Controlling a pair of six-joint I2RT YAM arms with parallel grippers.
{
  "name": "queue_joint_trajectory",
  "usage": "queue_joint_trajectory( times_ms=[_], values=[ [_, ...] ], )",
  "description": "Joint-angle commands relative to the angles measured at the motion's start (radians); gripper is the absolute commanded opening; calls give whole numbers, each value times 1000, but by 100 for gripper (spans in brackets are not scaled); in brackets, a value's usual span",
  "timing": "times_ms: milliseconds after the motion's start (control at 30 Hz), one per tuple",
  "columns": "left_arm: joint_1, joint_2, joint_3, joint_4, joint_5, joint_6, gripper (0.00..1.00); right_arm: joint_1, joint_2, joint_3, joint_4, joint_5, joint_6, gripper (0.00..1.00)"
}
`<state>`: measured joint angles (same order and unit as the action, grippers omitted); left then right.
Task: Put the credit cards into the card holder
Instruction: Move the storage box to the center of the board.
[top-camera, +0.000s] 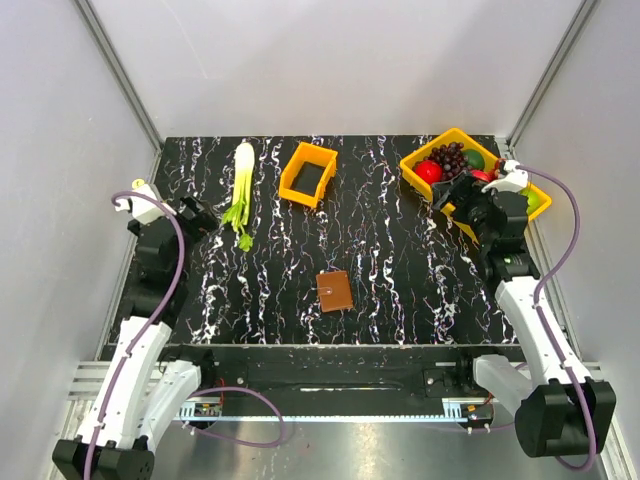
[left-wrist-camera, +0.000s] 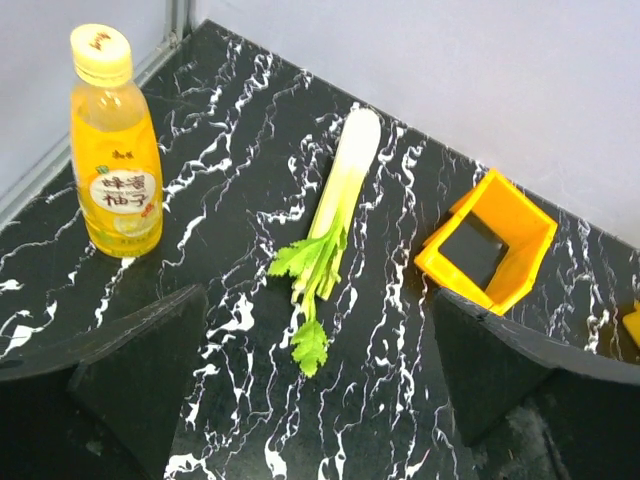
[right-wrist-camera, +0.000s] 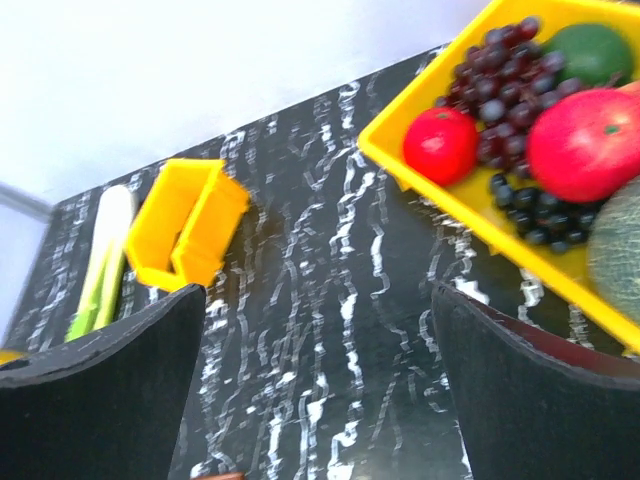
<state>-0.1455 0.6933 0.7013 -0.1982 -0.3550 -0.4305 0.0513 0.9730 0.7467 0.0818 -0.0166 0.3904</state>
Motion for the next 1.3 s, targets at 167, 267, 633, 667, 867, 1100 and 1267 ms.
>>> queue_joint_trajectory(
  times_ms=[167, 267, 633, 667, 867, 1100, 1267],
  values=[
    [1, -9, 182, -249, -142, 36, 99, -1, 50, 199, -181, -284, 183, 99],
    [1, -21, 158, -265, -82, 67, 99, 15, 140, 291, -290, -327, 134, 99],
    [20, 6, 153, -276, 22, 72, 99, 317, 697, 748, -445, -11, 186, 91],
    [21, 6, 149, -276, 33, 70, 99, 340, 755, 801, -439, 12, 188, 91],
    [41, 23, 144, -276, 73, 58, 99, 452, 1124, 1175, -507, 162, 267, 90],
    [104, 69, 144, -262, 191, 41, 99, 495, 1371, 1419, -496, 354, 328, 89],
    [190, 118, 153, -256, 330, 27, 99, 496, 1576, 1732, -651, 431, 275, 89]
  ],
)
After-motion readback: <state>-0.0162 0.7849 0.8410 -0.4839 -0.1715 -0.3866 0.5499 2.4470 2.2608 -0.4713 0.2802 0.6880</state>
